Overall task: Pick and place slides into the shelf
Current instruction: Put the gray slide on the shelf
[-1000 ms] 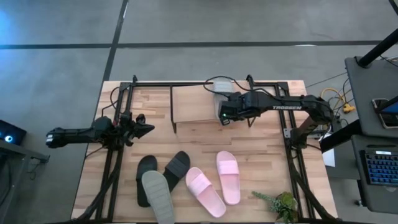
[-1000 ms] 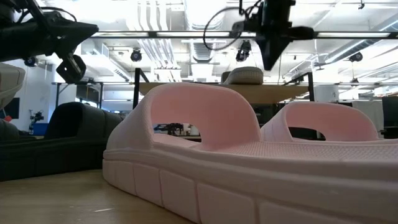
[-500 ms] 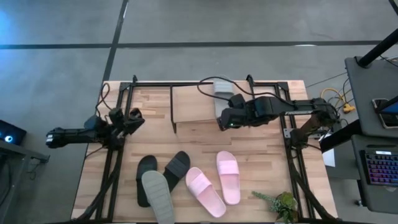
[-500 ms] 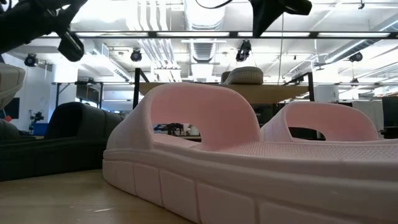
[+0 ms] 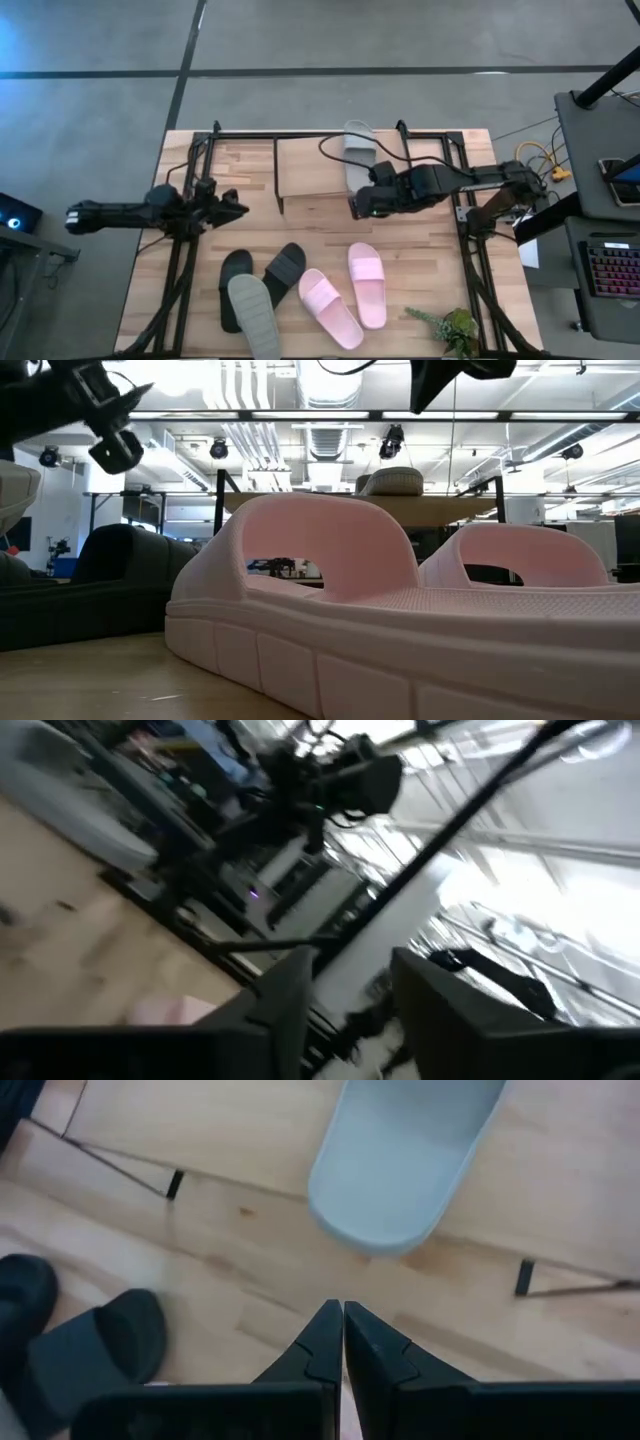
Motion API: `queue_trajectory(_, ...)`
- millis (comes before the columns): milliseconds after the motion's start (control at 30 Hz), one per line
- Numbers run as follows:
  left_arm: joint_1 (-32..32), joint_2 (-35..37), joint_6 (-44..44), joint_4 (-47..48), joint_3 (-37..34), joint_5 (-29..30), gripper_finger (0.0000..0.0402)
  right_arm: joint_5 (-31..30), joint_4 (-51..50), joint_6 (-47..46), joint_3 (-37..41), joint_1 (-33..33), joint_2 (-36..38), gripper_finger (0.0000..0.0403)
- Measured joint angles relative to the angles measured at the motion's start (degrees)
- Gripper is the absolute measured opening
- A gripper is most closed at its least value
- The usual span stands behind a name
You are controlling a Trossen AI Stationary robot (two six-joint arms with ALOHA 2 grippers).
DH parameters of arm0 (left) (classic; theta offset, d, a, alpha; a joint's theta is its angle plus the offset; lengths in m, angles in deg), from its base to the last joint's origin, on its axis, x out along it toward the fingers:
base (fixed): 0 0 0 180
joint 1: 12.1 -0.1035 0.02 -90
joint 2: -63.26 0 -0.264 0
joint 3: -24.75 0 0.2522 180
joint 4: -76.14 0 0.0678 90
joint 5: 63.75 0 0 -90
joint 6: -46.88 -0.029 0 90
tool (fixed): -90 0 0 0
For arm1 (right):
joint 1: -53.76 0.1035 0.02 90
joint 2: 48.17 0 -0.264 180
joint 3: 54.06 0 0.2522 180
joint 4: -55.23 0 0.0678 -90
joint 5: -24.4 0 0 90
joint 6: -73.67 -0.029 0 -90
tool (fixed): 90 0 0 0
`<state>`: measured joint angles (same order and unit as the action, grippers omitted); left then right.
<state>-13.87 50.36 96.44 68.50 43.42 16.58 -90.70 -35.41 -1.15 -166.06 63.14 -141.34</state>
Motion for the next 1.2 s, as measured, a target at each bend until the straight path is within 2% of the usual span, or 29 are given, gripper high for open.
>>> queue_trajectory(67,0.0,-1.3,1.3,0.1,1.7,-0.8,0.0144,0.0,0.0,-1.1,0.0,1.2,0.0,0.0009)
queue_trajectory(167,0.6,-3.3,2.6,3.7,5.6,-2.0,0.0133,0.4,0.0,-1.7,0.0,2.6,0.0,0.0009)
queue_trajectory(333,3.9,-7.2,-0.5,26.0,17.0,-1.8,0.0094,1.8,-0.2,-0.4,0.0,4.1,0.0,0.0009)
queue_trajectory(433,7.2,-11.8,-0.7,35.6,23.5,0.3,0.0086,1.8,-1.1,0.5,0.0,4.9,0.1,0.0009)
queue_trajectory(633,18.9,-21.2,4.9,38.5,31.7,5.2,0.0085,1.0,-3.4,2.8,0.0,7.7,1.7,0.0009)
queue_trajectory(800,33.9,-31.1,13.6,38.4,35.2,14.6,0.0085,-0.8,-7.2,4.3,0.0,10.8,2.5,0.0009)
queue_trajectory(933,46.8,-40.0,23.6,38.2,36.9,27.7,0.0085,-2.0,-10.0,4.9,0.0,12.1,3.2,0.0009)
queue_trajectory(1033,55.2,-46.1,36.1,38.6,38.1,40.3,0.0085,-2.0,-10.6,6.7,0.2,12.1,4.0,0.0009)
queue_trajectory(1200,67.4,-57.3,60.8,36.1,38.8,57.6,0.0085,-4.2,-10.7,11.3,0.3,12.1,5.5,0.0009)
